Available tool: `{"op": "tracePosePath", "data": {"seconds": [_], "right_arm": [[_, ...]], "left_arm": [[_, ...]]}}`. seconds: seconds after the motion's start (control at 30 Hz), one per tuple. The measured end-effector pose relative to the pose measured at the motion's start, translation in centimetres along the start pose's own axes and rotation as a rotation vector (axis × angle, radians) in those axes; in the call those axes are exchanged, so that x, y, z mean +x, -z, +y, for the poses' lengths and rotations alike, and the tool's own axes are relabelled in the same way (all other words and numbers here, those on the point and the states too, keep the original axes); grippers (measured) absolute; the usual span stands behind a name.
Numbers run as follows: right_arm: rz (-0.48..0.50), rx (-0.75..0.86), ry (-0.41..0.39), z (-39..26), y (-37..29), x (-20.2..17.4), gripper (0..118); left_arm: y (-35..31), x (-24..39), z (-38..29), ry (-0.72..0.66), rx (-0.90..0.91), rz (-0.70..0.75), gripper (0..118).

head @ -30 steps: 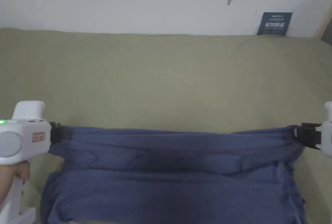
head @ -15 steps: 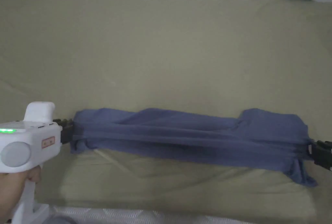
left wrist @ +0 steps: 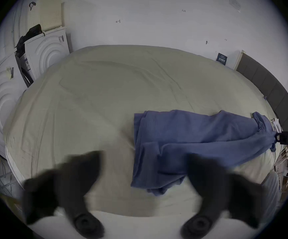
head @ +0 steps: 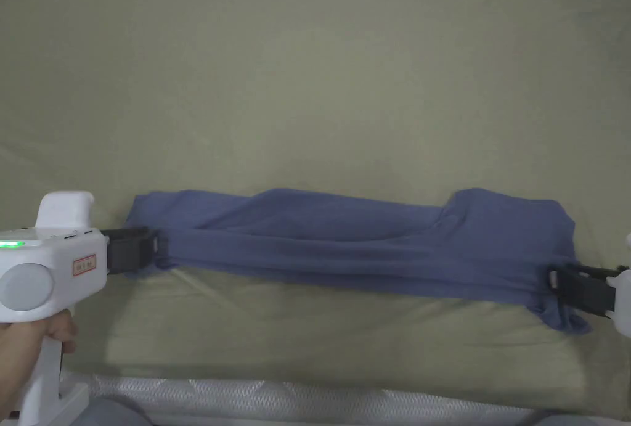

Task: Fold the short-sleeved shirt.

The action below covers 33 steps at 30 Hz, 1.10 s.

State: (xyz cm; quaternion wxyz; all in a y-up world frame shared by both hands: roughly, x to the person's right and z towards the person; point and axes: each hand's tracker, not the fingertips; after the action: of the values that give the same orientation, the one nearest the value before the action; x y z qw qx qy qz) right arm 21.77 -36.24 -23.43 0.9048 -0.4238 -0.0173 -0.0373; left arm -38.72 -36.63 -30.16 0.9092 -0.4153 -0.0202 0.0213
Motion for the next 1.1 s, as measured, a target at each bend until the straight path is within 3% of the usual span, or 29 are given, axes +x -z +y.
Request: {"op": "tracePosePath", "data": {"seconds": [0.03, 0.07, 0.13, 0.2, 0.27, 0.3, 0.33, 0.37, 0.4, 0.47, 0.63, 0.7, 0.87, 1.1], "right_arm": [[0.002, 0.000, 0.005, 0.1, 0.0, -0.3, 97], [0.003, 0.012, 0.018, 0.0, -0.3, -0.5, 118], [0.023, 0.053, 0.036, 0.3, -1.6, -1.5, 108], [0.025, 0.079, 0.034, 0.3, -1.9, -2.9, 112], [0.011, 0.128, -0.009, 0.8, -2.5, -5.1, 103], [0.011, 0.167, -0.024, 0.9, -2.9, -6.3, 85], [-0.010, 0.205, -0.020, 1.4, -2.8, -7.6, 34], [-0.032, 0.230, -0.029, 1.5, -2.8, -8.9, 7], [-0.050, 0.313, -0.002, 1.2, -3.1, -10.1, 6], [-0.032, 0.328, -0.026, 1.5, -2.3, -11.7, 6], [-0.099, 0.508, -0.037, 2.1, -2.0, -17.2, 6], [-0.104, 0.536, -0.039, 2.4, -1.8, -18.6, 6], [-0.121, 0.581, -0.077, 3.0, -1.3, -21.4, 6], [-0.096, 0.547, -0.059, 3.3, 0.3, -22.0, 6]], "left_arm": [[-0.3, 0.1, -0.2, -0.009, 0.003, -0.004, 118], [-0.9, 0.2, -0.1, -0.013, 0.032, 0.007, 118], [-1.6, 0.5, 0.3, -0.006, 0.049, 0.037, 118], [-2.2, 1.0, 0.5, 0.003, 0.062, 0.050, 118], [-3.0, 1.6, 0.9, 0.004, 0.097, 0.063, 106], [-3.4, 2.0, 1.0, 0.004, 0.109, 0.075, 85], [-3.7, 2.3, 1.3, 0.009, 0.111, 0.080, 22], [-3.8, 2.5, 1.5, 0.011, 0.114, 0.073, 0], [-3.9, 2.5, 1.3, 0.006, 0.165, 0.080, 0], [-3.8, 2.2, 1.4, 0.026, 0.145, 0.066, 0], [-3.5, 1.5, 2.8, 0.033, 0.160, 0.076, 0], [-3.2, 0.4, 3.8, -0.015, 0.131, 0.012, 0], [0.3, -4.9, 6.8, -0.244, -0.170, -0.274, 0], [5.4, -9.9, 7.3, -0.309, -0.382, -0.492, 0]]}}
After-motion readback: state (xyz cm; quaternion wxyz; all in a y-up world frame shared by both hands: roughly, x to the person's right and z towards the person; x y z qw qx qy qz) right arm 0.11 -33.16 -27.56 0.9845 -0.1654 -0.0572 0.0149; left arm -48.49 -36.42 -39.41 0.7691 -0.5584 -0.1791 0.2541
